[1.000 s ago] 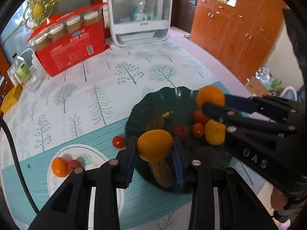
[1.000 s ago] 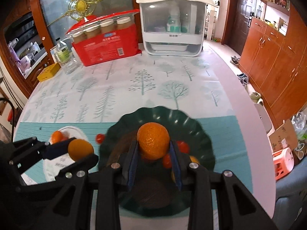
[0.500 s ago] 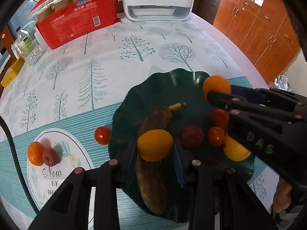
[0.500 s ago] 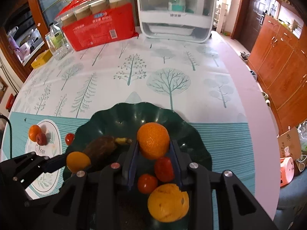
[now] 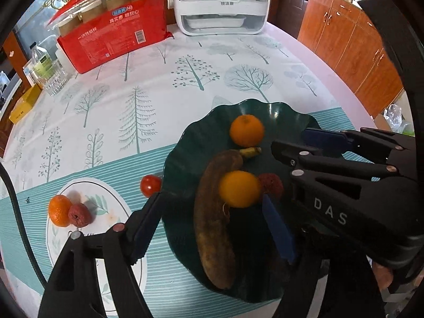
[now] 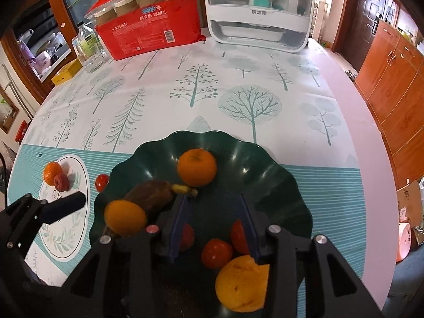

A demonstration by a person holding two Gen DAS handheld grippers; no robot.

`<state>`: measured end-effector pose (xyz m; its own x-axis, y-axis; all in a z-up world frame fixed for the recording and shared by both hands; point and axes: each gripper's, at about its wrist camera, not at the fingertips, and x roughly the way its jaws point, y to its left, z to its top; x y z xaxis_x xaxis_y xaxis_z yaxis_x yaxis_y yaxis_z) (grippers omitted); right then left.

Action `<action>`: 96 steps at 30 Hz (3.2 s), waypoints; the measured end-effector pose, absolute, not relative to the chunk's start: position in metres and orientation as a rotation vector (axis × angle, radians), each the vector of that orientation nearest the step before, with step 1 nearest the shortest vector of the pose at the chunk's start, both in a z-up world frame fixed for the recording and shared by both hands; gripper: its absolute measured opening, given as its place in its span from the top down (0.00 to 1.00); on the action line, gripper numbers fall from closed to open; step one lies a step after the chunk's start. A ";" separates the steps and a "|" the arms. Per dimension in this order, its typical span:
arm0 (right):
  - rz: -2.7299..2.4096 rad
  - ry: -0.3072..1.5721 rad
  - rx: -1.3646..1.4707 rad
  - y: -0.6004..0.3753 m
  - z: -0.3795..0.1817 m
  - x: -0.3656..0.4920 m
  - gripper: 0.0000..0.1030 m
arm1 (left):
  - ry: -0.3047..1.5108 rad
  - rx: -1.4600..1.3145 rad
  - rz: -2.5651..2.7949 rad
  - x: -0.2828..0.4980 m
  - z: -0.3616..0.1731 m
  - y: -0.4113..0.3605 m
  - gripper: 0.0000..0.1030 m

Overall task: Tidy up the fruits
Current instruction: 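Carry both oranges onto the green plate while both tools open to release, then move both tools back over the white plate, then grasp the large orange with the left tool while the right tool grasps the red apple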

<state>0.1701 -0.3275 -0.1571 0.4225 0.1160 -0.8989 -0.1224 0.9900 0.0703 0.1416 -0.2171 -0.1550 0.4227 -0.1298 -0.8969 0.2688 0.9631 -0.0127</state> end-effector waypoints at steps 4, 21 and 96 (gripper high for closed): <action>0.146 1.121 -0.002 -0.328 -0.154 0.167 0.60 | 1.106 0.135 -0.247 0.139 -0.151 -0.214 0.24; 0.123 1.079 0.014 -0.323 -0.129 0.146 0.60 | 1.077 0.125 -0.238 0.119 -0.126 -0.198 0.21; 0.329 1.132 -0.066 -0.072 -0.202 0.161 0.65 | 1.159 0.154 -0.384 0.182 -0.177 0.047 0.15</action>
